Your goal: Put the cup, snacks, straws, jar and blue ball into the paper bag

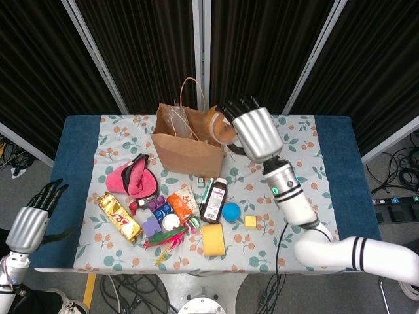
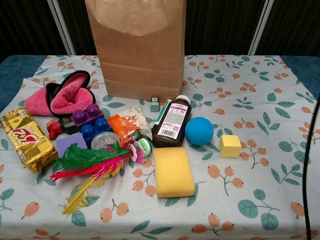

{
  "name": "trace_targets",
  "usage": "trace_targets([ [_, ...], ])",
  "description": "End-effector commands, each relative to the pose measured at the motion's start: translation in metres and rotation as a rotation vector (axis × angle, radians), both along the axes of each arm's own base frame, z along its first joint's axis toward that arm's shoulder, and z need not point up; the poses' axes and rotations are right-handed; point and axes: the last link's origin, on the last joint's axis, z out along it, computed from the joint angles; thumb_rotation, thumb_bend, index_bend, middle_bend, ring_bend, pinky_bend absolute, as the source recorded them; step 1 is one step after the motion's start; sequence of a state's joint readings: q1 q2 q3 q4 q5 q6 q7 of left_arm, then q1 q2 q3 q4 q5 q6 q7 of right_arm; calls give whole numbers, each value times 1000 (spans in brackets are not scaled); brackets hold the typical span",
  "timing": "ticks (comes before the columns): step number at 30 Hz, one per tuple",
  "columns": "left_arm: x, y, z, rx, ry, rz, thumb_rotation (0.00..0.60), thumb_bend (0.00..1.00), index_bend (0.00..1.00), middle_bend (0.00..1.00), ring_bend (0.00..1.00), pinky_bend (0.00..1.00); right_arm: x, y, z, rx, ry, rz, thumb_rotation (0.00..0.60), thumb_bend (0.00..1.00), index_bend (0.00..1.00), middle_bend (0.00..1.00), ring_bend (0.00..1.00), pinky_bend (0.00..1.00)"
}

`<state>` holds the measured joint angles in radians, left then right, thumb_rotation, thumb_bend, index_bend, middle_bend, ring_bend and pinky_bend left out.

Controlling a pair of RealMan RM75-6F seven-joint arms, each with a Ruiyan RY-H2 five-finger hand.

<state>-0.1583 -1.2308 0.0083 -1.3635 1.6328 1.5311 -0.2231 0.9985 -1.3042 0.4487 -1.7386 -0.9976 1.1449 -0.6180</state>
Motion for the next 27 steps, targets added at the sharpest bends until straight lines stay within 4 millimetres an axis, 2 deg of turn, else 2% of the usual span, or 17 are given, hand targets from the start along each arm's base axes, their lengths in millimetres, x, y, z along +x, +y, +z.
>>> trace_targets([
  [1,-1,1,1,4,-3,4,600,108,94,108,64,223,29,-21,-17,-90,68,34,600,194,439,405,261,203],
  [9,-5,1,1,3,-13,15,600,107,94,108,64,223,37,-29,-61,-37,119,24,600,203,439,404,262,203],
  [13,-7,2,2,7,-20,20,600,107,94,108,64,223,37,-28,-71,-45,129,12,600,199,439,402,262,202],
  [18,-9,3,4,10,-29,18,600,107,93,108,64,223,34,-27,-75,-47,151,-19,600,165,427,370,231,182],
  [23,-9,3,3,8,-32,18,600,107,94,108,64,223,29,-27,-76,20,158,-77,600,8,225,272,103,74],
  [27,-9,3,3,9,-32,18,600,107,94,108,64,223,30,-27,-71,39,144,-94,600,0,111,216,49,47],
])
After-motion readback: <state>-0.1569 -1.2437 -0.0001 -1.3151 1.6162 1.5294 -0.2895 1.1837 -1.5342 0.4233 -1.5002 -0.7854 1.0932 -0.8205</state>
